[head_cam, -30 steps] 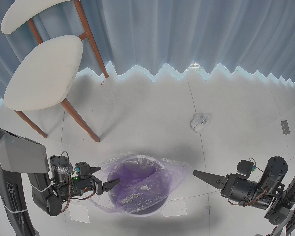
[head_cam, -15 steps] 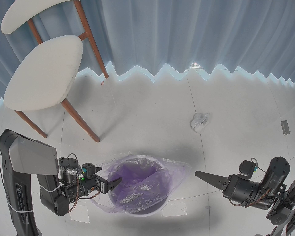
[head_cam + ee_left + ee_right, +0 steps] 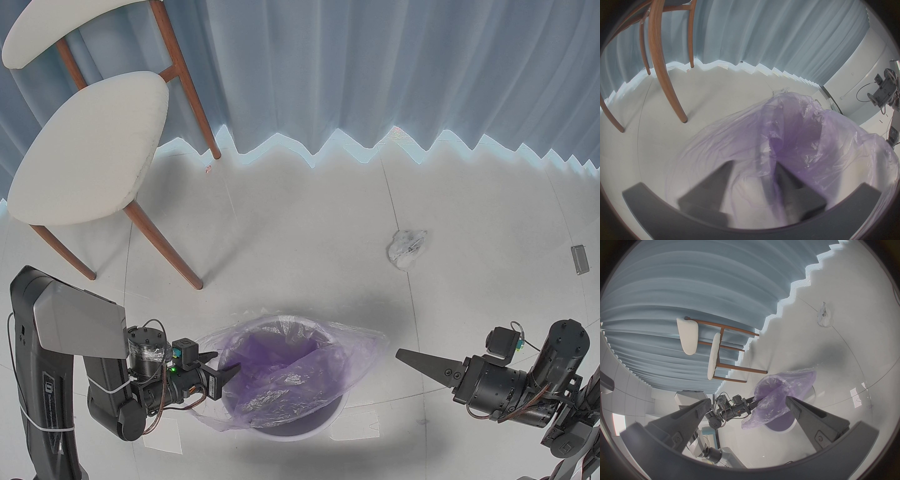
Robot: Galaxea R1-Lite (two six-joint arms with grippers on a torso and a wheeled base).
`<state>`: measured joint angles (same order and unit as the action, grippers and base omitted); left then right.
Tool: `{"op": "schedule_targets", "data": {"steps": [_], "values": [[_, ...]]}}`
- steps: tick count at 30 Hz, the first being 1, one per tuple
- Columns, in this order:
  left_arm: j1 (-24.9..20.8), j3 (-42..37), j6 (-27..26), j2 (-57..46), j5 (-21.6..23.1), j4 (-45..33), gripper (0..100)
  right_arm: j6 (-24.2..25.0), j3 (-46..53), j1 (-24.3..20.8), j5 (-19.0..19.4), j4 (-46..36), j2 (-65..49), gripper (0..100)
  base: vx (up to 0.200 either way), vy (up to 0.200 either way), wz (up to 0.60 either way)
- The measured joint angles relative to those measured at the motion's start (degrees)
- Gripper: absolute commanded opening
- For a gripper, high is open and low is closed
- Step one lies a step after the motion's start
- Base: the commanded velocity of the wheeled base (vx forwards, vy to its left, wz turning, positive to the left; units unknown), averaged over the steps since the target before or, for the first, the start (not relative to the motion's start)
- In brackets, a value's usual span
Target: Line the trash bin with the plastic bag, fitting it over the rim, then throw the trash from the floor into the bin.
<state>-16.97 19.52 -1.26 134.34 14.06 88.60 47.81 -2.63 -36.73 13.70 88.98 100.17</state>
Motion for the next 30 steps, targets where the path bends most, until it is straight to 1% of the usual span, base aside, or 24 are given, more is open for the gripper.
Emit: {"op": "schedule_targets", "data": {"steps": [5,8,13,22,25,30], "values": [[0.40,-0.10,1.18,0.15,-0.34,0.02,0,0.02,0.05,0.00,0.00,0.00,0.13,100,0.000,0.000,0.00],[0.38,0.10,3.55,0.24,-2.18,-0.11,0,0.02,0.05,0.02,-0.02,0.00,0.18,100,0.000,0.000,0.00],[0.24,1.45,10.93,0.20,-5.57,0.00,0,0.00,0.05,0.02,-0.02,0.00,0.18,100,0.000,0.000,0.00],[0.49,4.55,26.78,-0.50,-10.42,-0.09,0,0.02,0.00,0.00,-0.02,0.00,0.16,100,0.000,0.000,0.00],[0.66,6.67,29.39,-0.71,-13.46,-0.11,0,0.02,-0.04,0.00,0.00,0.00,0.18,100,0.000,0.000,0.00],[0.85,10.46,31.99,-0.93,-18.74,-0.09,0,0.02,-0.09,0.00,-0.02,0.00,0.18,100,0.000,0.000,0.00]]}}
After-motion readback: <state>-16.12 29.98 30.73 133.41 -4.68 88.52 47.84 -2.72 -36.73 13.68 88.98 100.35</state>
